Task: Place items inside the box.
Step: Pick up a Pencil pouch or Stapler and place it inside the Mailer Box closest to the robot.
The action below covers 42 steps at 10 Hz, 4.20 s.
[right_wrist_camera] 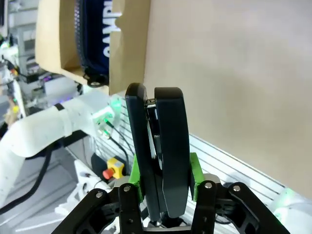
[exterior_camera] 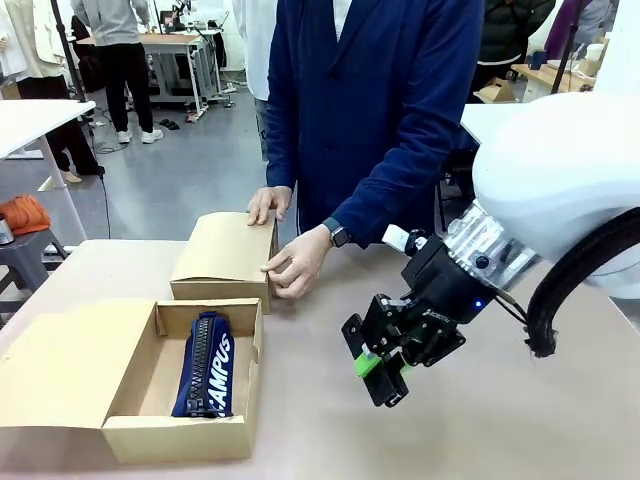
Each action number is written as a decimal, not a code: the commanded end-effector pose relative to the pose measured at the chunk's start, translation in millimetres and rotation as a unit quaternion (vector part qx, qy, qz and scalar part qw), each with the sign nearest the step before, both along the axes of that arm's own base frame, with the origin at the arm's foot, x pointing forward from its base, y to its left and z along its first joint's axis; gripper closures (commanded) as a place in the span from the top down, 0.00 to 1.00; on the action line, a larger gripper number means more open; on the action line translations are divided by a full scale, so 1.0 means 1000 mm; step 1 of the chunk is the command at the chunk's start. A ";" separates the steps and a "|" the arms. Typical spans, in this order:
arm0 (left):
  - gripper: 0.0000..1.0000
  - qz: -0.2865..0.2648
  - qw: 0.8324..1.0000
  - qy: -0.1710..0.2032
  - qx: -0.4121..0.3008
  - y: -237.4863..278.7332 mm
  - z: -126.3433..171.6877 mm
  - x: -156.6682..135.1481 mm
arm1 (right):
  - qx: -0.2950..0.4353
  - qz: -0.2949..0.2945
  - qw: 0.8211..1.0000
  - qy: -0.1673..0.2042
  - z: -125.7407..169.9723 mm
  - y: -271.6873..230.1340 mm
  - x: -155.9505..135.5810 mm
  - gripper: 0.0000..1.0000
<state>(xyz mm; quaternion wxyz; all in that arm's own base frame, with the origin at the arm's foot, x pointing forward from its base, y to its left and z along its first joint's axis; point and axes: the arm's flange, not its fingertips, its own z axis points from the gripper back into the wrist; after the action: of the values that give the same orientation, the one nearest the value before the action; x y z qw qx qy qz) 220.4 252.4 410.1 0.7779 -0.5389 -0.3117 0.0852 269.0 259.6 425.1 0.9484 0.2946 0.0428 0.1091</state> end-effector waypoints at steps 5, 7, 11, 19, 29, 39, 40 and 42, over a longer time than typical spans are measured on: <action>1.00 0.001 1.000 -0.014 -0.003 0.000 0.001 0.000 | 0.093 -0.235 0.968 -0.014 -0.036 -0.155 -0.071 0.00; 1.00 0.001 1.000 -0.014 -0.003 0.000 0.001 0.000 | 0.100 -0.247 0.964 -0.013 -0.041 -0.165 -0.073 0.00; 1.00 0.001 1.000 -0.014 -0.003 0.000 0.001 0.000 | 0.181 -0.217 0.959 0.017 -0.005 -0.082 -0.040 0.00; 1.00 0.001 1.000 -0.014 -0.003 0.000 0.001 0.000 | 0.167 -0.091 0.980 0.067 0.018 0.102 -0.070 0.00; 1.00 0.001 1.000 -0.014 -0.003 0.000 0.001 0.000 | -0.006 -0.089 0.996 0.023 0.025 0.222 0.035 0.42; 1.00 0.001 1.000 -0.014 -0.003 0.000 0.001 0.000 | -0.046 -0.111 0.993 0.019 -0.011 0.221 0.048 1.00; 1.00 0.001 1.000 -0.014 -0.003 0.000 0.001 0.000 | -0.041 -0.113 0.993 0.016 -0.010 0.219 0.047 1.00; 1.00 0.001 1.000 -0.014 -0.003 0.000 0.001 0.000 | -0.032 -0.112 0.993 0.016 -0.008 0.214 0.047 1.00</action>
<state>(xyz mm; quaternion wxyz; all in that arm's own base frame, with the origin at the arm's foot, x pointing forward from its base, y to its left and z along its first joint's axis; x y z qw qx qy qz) 220.3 252.5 410.1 0.7779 -0.5388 -0.3118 0.0852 317.5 474.8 412.9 0.9645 0.2614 0.0366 0.0029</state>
